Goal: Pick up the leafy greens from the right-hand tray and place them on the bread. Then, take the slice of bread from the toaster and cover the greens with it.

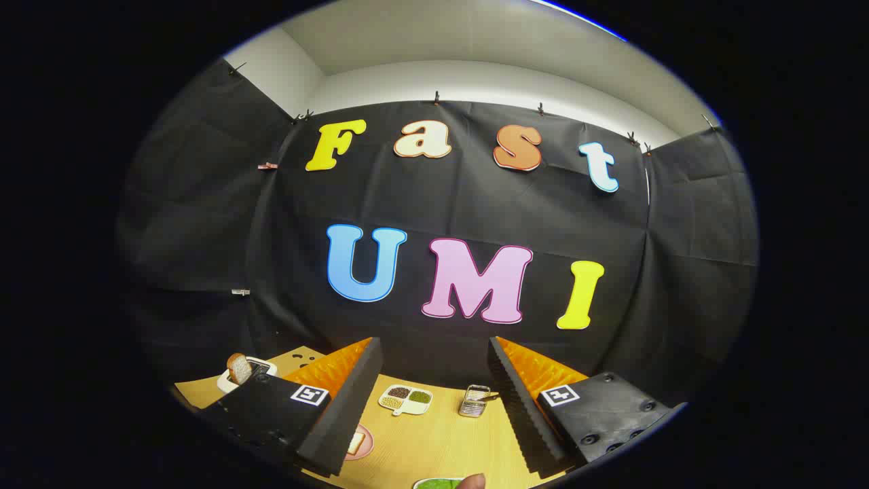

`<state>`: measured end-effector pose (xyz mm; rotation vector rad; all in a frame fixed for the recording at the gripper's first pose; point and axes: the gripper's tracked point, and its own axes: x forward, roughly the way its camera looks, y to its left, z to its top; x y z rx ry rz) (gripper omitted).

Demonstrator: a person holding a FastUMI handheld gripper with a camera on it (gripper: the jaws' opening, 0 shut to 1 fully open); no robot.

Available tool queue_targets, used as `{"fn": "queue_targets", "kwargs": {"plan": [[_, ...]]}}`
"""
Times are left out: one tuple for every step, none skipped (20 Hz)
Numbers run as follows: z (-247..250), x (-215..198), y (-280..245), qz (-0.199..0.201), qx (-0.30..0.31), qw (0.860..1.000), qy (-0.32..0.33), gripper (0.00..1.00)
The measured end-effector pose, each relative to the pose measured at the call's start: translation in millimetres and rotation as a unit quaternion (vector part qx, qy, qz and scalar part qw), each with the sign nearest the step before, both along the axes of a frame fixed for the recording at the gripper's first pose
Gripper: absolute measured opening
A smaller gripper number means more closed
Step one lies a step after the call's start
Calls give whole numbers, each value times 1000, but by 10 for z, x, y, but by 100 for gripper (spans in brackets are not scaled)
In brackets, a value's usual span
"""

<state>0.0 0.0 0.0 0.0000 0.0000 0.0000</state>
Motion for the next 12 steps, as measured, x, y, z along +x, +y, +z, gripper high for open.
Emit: {"fn": "queue_targets", "kwargs": {"plan": [[-3,-3,2,0,0,1000,0,97],[-2,0,0,1,0,1000,0,97],[-13,-11,-4,1,0,1000,1,97],[-13,-10,-5,2,0,1000,2,97],[-14,-17,-3,1,0,1000,2,97],[-11,-10,-1,2,0,1000,3,97],[-10,-17,7,2,0,1000,2,97],[-11,-14,9,3,0,1000,3,97],[-19,-4,3,3,0,1000,4,97],[-21,6,9,5,1,1000,5,97],[-32,11,29,6,2,1000,6,97],[-26,7,31,6,2,1000,6,97]]}}
